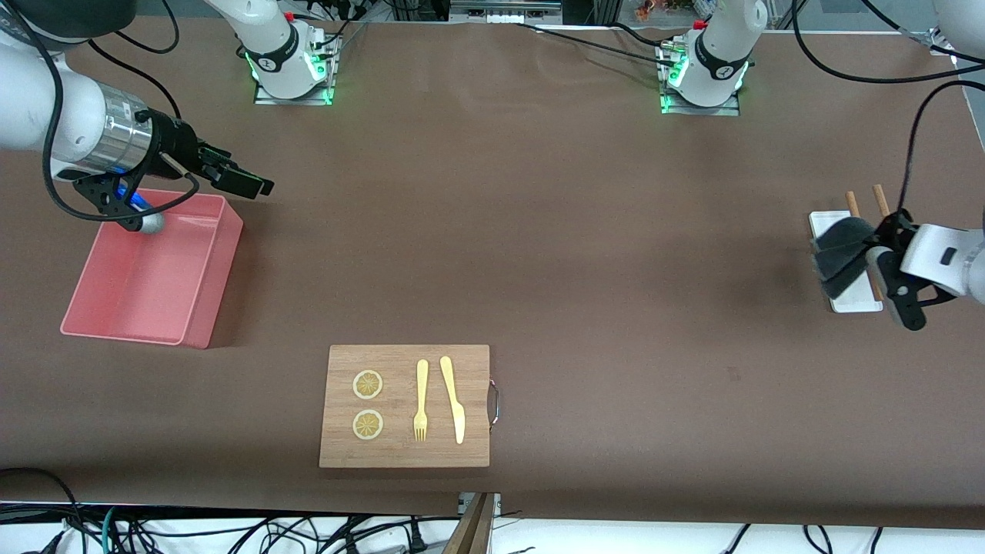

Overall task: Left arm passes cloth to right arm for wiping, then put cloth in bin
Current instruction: 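Carry the cloth to mid-table with the left gripper while the right gripper approaches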

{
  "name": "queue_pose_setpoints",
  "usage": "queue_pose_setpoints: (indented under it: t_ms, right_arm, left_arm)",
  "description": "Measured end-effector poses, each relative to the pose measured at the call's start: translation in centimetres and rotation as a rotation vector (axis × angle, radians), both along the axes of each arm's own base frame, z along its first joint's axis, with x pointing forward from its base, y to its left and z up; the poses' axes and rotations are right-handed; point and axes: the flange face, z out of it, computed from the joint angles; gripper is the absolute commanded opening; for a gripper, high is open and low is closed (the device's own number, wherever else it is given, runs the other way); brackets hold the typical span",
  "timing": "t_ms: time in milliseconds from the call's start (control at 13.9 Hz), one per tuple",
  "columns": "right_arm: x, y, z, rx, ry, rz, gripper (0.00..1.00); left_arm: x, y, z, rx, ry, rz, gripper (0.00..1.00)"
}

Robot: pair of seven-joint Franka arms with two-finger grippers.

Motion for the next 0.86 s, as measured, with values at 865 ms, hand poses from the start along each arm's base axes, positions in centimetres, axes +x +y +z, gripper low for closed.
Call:
queue_pose_setpoints:
  t_ms: [865]
  right_arm:
    - [-0.8, 13.3, -2.0, 0.001, 0.071, -0.333, 1.0]
  left_arm:
    - [-1.7, -31.7, 4.7, -0.02, 0.46, 0.995, 0.0]
